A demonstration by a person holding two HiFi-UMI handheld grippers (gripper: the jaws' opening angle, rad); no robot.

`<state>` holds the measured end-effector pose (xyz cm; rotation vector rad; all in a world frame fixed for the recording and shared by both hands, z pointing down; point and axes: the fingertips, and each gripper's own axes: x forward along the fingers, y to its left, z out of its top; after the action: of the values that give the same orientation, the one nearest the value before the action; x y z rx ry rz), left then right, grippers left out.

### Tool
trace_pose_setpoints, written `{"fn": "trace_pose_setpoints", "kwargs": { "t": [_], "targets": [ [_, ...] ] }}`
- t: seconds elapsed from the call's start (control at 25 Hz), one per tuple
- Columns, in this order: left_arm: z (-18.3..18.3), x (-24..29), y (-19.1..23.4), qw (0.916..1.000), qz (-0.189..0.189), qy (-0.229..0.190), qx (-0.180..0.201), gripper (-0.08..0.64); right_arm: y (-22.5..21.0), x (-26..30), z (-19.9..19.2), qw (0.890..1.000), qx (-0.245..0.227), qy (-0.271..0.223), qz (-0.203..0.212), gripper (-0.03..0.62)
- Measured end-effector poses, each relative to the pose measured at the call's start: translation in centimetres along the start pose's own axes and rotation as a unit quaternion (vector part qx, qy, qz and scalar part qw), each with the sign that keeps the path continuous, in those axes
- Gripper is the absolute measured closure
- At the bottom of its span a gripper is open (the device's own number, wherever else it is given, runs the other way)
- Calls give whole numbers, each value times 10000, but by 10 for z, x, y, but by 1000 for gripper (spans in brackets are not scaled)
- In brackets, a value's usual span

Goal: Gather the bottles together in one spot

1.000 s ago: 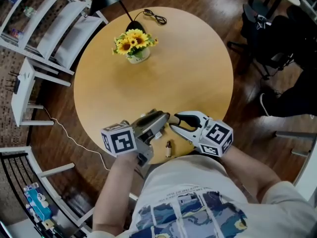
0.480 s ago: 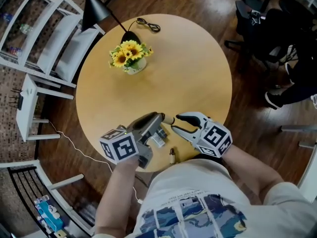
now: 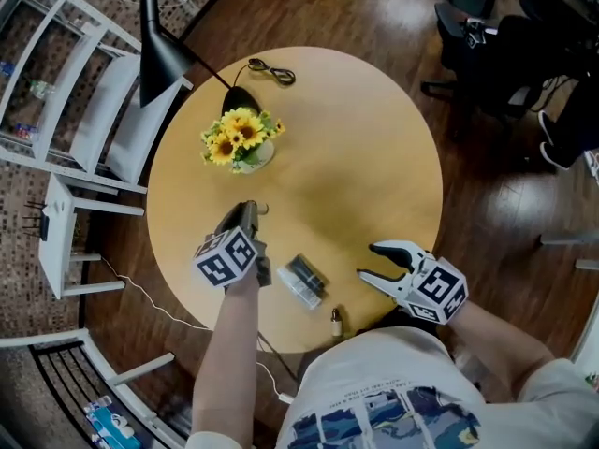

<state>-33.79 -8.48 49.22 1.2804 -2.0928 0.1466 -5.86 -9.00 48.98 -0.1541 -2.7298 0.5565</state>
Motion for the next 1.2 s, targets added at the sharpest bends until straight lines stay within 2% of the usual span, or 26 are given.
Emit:
{"fn": "trace_pose_setpoints", "kwargs": {
  "t": [0.16, 0.48, 1.0, 1.12, 1.2],
  "targets": [
    [-6, 51, 40, 9990, 449, -15, -80, 482, -21, -16, -3, 9997, 89, 72, -235, 356],
    [-17, 98, 72, 9968, 797, 51, 91, 480, -52, -38, -13, 9971, 323, 186, -659, 356],
    [-20, 106, 77, 9972, 692, -216, 156, 470, -54, -25, -25, 9968, 378, 289, -636, 356],
    [-20, 105, 77, 9976, 605, -280, 189, 375, -52, -23, -26, 9970, 341, 325, -617, 356],
    [-18, 101, 78, 9973, 620, -291, 283, 359, -50, -21, -25, 9971, 296, 338, -609, 356]
  ]
}}
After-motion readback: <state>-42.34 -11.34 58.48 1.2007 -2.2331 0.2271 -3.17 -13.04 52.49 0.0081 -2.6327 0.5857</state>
